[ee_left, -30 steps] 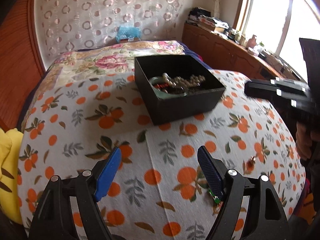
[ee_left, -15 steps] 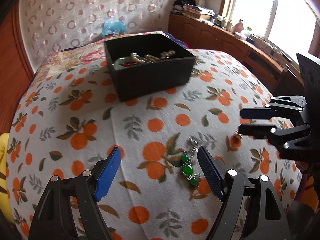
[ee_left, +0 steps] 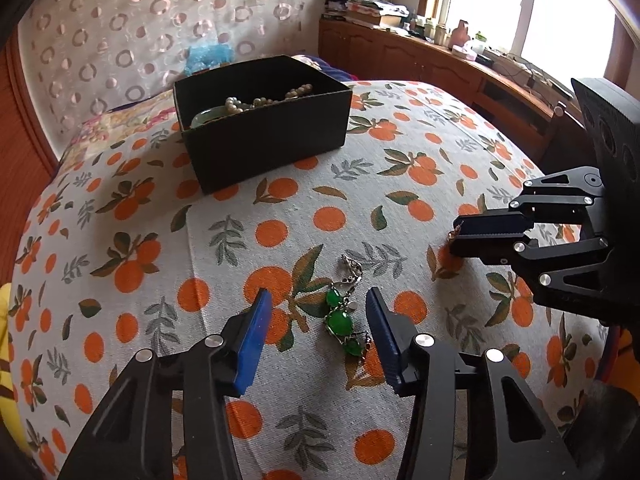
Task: Organize jewelry
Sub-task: 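Grasp the green pendant with the left tool, then grasp the small gold earring with the right tool while the left tool holds the pendant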
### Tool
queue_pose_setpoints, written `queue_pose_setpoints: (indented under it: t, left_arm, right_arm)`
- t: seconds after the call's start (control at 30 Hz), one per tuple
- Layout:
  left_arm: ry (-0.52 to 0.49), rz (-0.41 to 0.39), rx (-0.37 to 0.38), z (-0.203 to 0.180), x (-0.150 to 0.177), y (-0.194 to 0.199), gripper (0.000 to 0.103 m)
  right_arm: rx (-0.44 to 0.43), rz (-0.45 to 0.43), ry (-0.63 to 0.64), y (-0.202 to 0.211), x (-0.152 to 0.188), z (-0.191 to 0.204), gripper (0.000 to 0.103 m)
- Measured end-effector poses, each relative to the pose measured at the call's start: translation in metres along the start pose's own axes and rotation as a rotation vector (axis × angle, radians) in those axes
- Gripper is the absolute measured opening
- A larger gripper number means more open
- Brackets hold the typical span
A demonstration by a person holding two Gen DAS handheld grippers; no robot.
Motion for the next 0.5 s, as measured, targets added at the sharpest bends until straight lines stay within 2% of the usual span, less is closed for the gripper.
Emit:
queue_pose_setpoints:
  t: [0.33, 0.43, 0.5]
  left_arm:
    - [-0.031, -0.003, 0.003, -0.011, -0.001, 0.000, 0.026]
    - [-0.049, -0.006, -0.014, -0.013, -0.001, -0.001, 0.011]
    - [-0.043, -0.009, -0.005, -0.012, -0.001, 0.000, 0.010]
  right_arm:
    - [0.005, -0.012, -0.020, 0.002, -0.004, -0.004, 0.016]
    - [0.005, -0.013, -0.023, 0.002, -0.004, -0.005, 0.016]
    - [0.004, -0.016, -0.023, 0.003, -0.006, -0.005, 0.016]
Point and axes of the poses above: each gripper's, at about its wrist camera, not at the fingertips, and y roughly against the way its jaws point, z to its left, x to its underside, the point moved 1 cm from there along -y, roughly the way its jaws point, and after that the axes turned 8 degrees about -y, right-handed, at the moved point
